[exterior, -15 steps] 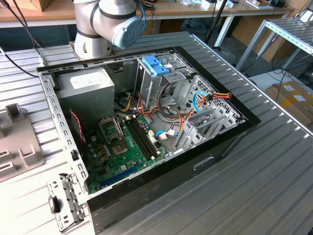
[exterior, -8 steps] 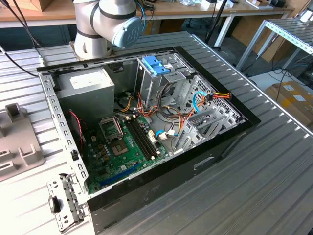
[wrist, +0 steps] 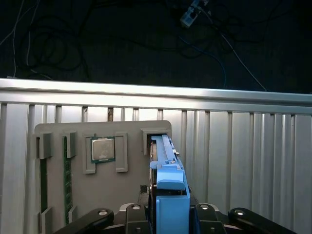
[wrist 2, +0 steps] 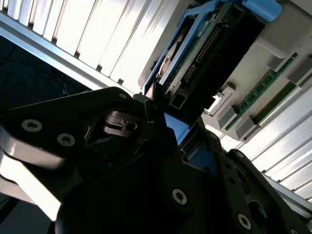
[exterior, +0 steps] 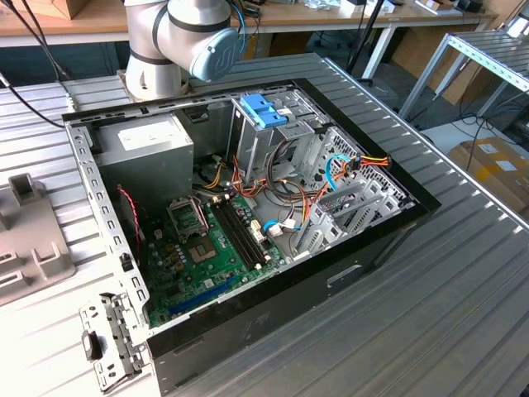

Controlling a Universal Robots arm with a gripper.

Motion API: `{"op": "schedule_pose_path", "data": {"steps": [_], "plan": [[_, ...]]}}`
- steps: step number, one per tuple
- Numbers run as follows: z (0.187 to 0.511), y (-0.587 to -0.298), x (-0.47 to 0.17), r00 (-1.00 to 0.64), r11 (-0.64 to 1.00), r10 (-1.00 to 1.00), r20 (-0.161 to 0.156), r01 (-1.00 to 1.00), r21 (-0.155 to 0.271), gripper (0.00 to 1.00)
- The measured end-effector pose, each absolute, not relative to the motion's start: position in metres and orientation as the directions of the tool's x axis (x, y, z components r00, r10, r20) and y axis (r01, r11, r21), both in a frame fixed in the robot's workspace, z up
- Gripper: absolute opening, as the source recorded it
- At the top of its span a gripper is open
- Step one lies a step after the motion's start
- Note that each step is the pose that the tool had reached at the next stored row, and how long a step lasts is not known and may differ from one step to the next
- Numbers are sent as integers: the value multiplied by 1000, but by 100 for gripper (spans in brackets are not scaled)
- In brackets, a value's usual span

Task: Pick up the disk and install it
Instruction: 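Pick up the disk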

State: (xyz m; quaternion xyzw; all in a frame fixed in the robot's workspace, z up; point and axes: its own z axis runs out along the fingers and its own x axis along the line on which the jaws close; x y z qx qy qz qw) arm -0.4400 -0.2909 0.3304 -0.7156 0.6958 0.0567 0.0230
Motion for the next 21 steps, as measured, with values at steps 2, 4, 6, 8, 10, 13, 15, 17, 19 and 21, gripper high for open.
{"op": "schedule_pose_path", "data": {"steps": [2, 4, 6, 8, 10, 13, 15, 17, 19, 21], "plan": [[332, -291, -440, 25, -31, -993, -116, -998, 46, 37], [335, -291, -440, 25, -31, -993, -120, -998, 46, 37], [337, -291, -440, 25, -31, -992, -123, -998, 46, 37], [341, -291, -440, 25, -31, -992, -126, -998, 46, 37], [343, -291, -440, 25, -31, -991, -129, -998, 46, 37], [347, -291, -440, 25, -32, -991, -132, -998, 45, 37], [351, -291, -440, 25, -32, -991, -133, -998, 45, 37], [355, -291, -440, 25, -32, -990, -136, -998, 45, 37], [359, -291, -440, 25, -32, -990, -138, -998, 45, 37], [362, -291, -440, 25, -32, -990, -141, -998, 45, 37]]}}
